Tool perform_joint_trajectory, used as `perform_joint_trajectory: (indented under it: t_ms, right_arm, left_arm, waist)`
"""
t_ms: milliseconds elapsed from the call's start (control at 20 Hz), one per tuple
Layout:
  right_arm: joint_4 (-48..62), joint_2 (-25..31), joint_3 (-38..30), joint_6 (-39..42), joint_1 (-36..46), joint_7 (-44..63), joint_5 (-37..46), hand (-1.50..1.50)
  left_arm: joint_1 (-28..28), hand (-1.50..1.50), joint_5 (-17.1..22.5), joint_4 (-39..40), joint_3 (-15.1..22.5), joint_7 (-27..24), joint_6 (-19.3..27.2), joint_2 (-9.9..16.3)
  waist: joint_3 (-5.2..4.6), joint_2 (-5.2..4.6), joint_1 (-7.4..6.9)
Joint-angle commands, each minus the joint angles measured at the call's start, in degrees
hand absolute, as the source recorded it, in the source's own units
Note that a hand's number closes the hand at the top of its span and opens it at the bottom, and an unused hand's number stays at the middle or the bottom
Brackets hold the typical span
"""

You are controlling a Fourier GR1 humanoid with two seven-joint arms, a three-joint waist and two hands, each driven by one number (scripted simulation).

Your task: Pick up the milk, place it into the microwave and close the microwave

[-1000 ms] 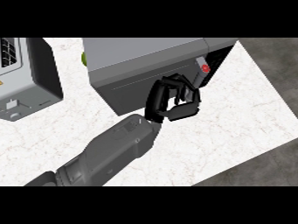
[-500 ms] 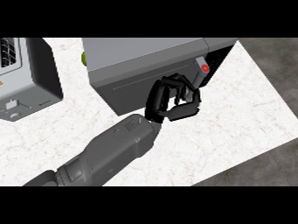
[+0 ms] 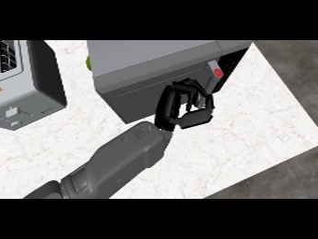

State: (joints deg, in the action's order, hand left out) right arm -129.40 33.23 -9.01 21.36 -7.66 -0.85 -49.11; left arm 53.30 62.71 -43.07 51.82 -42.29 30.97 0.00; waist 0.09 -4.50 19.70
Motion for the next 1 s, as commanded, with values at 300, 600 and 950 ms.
perform_joint_trajectory:
  t_ms: [300,600,950]
  right_arm:
    - [-0.73,0.89,0.6,2.15,1.24,0.31,-4.7,-1.5]
    - [-1.34,2.14,-0.25,3.21,0.59,1.0,-6.18,-1.5]
    - [-2.79,2.43,-2.6,1.73,0.31,1.12,-7.1,-1.5]
  left_arm:
    - [6.16,1.5,-0.34,8.18,3.02,5.0,0.98,0.0]
    - [3.93,1.5,1.85,10.04,3.48,5.9,3.77,0.0]
    - [2.53,1.5,5.03,11.71,3.32,7.03,5.19,0.0]
  waist:
    - [0.2,-0.27,0.33]
    - [0.03,0.06,-1.22]
    - [-0.18,0.48,-4.65]
